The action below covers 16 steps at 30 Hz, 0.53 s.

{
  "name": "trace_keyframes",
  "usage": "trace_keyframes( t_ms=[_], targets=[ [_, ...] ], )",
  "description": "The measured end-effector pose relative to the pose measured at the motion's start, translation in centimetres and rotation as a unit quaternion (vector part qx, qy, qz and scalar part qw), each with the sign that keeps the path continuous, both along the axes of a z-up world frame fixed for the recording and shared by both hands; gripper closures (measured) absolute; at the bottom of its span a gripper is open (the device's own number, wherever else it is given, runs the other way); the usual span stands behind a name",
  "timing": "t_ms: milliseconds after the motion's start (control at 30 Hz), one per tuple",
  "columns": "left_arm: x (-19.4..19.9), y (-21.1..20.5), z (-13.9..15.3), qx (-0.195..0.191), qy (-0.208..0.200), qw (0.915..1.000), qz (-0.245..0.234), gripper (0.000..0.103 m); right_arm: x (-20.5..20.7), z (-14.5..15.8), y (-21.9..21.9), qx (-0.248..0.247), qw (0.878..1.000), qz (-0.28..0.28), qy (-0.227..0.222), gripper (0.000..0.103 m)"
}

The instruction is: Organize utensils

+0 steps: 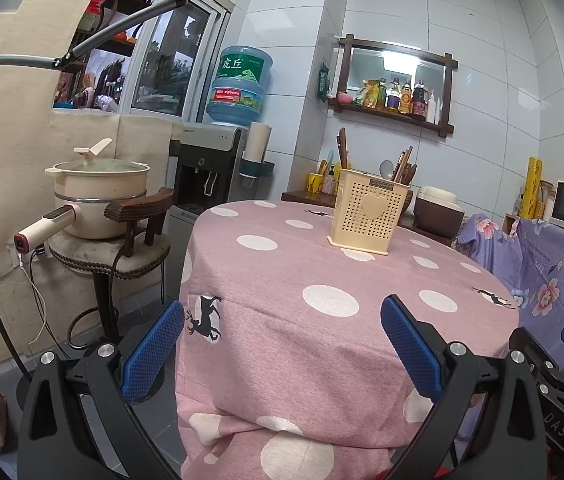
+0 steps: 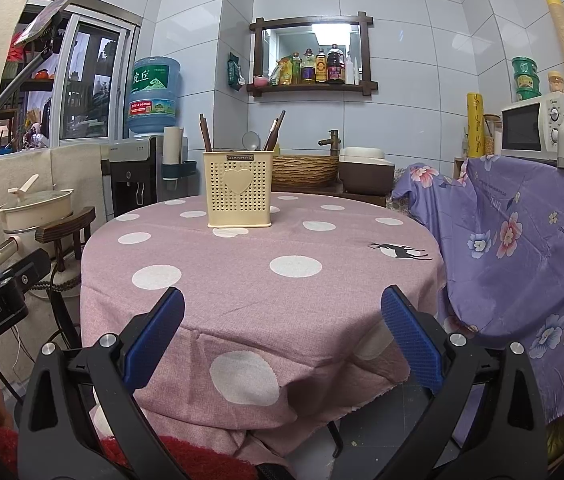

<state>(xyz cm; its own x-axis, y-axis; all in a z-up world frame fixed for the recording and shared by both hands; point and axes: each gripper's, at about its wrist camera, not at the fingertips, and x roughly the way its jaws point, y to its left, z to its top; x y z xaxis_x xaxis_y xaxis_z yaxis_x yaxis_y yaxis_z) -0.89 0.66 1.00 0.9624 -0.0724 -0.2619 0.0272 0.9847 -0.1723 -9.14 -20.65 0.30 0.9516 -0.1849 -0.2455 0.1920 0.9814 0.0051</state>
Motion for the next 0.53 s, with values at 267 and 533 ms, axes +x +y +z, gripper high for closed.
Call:
trace_keyframes(
  t_ms=[267, 533],
  targets=[
    [-0.06, 0.04, 0.02, 0.001, 0.001, 1.0, 0.001, 0.005, 0.0, -0.02, -0.03, 0.0, 1.0, 0.0, 0.0, 0.006],
    [-0.01, 0.06, 0.0, 0.002, 0.003, 1.0, 0.003, 0.005, -0.02, 0.0, -0.04, 0.0, 1.0, 0.0, 0.0, 0.006]
  ],
)
